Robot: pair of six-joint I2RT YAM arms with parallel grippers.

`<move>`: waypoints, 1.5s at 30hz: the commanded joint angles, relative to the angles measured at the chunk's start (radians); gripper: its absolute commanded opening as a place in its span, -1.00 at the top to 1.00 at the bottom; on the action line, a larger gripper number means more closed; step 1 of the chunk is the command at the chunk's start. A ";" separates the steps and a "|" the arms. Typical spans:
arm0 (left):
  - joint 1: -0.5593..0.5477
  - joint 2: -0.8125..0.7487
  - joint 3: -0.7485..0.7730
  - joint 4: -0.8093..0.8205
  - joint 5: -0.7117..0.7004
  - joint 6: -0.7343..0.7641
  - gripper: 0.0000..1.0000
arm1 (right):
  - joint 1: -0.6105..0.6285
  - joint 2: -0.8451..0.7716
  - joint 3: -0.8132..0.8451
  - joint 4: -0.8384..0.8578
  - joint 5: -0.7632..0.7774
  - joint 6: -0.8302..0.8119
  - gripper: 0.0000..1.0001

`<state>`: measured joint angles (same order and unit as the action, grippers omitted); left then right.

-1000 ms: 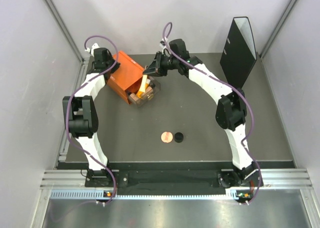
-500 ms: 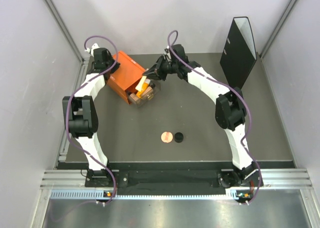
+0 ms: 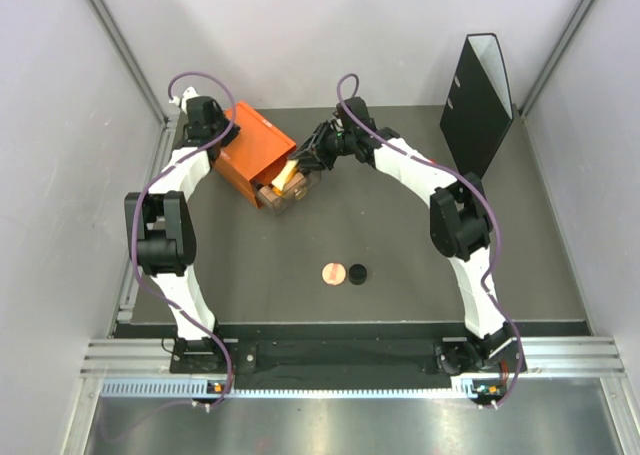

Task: Organize the makeup

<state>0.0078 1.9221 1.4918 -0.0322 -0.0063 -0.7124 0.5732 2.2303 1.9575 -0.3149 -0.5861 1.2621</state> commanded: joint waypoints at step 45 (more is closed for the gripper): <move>0.020 0.075 -0.067 -0.276 -0.035 0.073 1.00 | 0.077 -0.238 -0.080 -0.392 0.281 -1.156 0.98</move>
<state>0.0124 1.9217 1.4902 -0.0292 0.0067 -0.7033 0.6304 2.0132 1.9011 -0.7483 -0.3660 0.1848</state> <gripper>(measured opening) 0.010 0.036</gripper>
